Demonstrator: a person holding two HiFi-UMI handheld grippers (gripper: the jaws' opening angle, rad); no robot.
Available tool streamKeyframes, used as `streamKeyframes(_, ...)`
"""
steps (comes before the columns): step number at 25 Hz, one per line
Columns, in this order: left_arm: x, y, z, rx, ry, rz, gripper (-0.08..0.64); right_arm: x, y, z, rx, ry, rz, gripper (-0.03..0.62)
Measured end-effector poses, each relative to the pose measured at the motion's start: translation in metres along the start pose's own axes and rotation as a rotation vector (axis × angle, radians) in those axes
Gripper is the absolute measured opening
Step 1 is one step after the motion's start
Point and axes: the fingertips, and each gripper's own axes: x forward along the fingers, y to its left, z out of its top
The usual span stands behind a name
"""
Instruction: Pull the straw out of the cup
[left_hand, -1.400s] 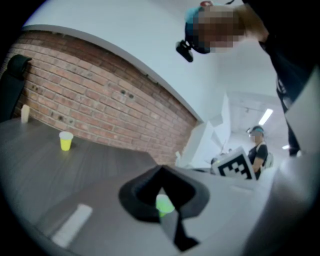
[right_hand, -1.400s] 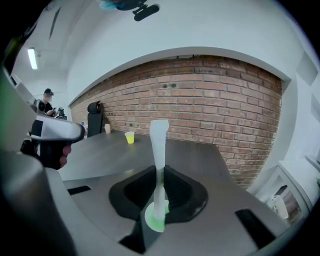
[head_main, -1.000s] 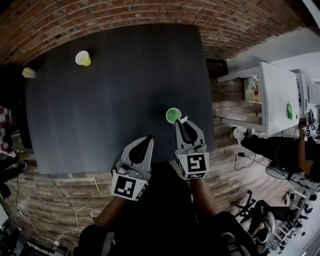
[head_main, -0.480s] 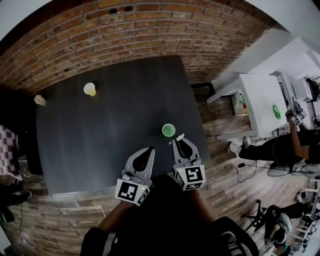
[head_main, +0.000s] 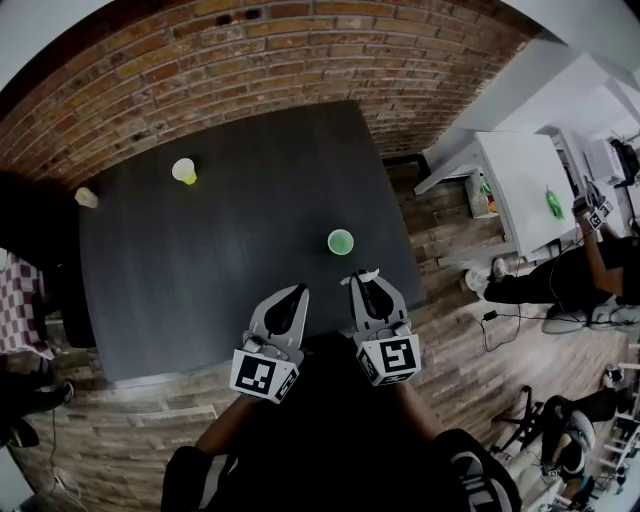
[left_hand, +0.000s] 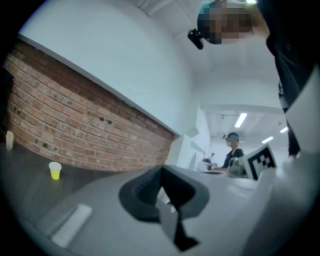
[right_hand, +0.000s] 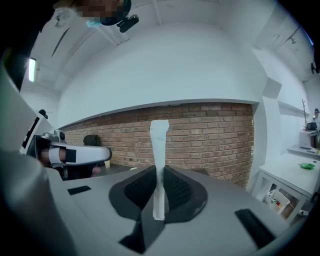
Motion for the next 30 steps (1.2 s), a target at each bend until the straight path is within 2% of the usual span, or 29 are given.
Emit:
streamKeyframes(12, -0.001, -0.006, -0.003, 0.008, -0.001, 0.012, 0.004, -0.009, 0.003, -0.001, -0.01, 0.003, 0.018, 0.041)
streamKeyframes(30, 0.012, -0.017, -0.008, 0.007, 0.014, -0.013, 0.003, -0.012, -0.006, 0.001, -0.005, -0.013, 0.023, 0.041)
